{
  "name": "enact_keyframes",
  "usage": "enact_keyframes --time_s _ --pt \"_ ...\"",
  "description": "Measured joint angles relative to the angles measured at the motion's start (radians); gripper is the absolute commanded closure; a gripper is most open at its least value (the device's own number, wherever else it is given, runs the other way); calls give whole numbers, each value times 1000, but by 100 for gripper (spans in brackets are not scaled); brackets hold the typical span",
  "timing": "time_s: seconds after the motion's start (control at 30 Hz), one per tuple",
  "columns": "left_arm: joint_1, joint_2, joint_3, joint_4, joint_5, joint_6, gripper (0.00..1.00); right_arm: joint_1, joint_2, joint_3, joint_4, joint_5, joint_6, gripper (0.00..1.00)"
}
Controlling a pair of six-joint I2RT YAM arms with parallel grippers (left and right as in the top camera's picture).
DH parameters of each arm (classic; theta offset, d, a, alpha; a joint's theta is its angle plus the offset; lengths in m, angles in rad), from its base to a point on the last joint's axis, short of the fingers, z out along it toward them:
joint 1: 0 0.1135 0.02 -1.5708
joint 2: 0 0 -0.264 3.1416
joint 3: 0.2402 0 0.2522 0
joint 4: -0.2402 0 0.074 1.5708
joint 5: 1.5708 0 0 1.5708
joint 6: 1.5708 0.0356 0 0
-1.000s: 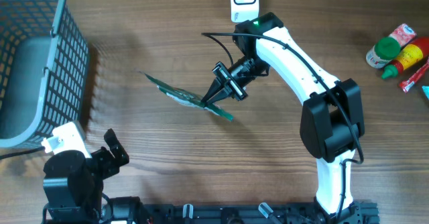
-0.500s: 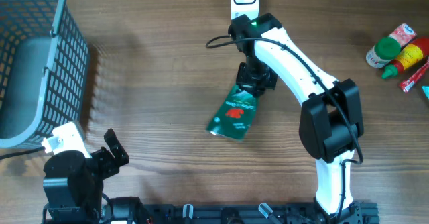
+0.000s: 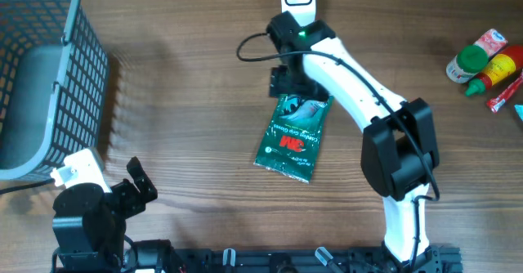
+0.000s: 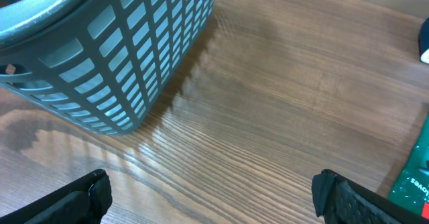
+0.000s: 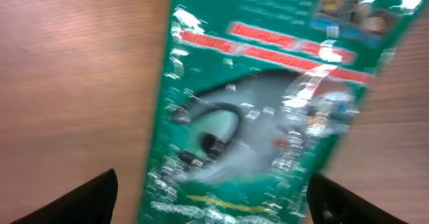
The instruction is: Scan the item barcode
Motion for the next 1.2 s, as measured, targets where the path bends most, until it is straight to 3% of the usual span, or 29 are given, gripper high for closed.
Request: enact_keyframes --time_s 0.13,0.33,0.9,0.93,0.97,1.03,1.07,1.1,1.2 --pt "0 0 0 0 0 0 0 55 0 -80 95 8 101 10" --pt "0 0 0 0 0 0 0 72 20 -106 45 76 143 11" --pt "0 0 0 0 0 0 0 115 68 -111 73 -20 38 11" --pt "0 0 0 0 0 0 0 117 68 -122 79 -20 40 24" --pt "0 0 0 0 0 0 0 117 68 -145 93 -18 51 47" --pt "0 0 0 0 0 0 0 116 50 -181 117 -10 61 73" --pt "0 0 0 0 0 0 0 115 38 -208 124 -3 61 92" --pt "0 0 0 0 0 0 0 111 22 -238 135 5 56 96" --pt "0 0 0 0 0 0 0 90 -16 -301 168 -23 -3 95"
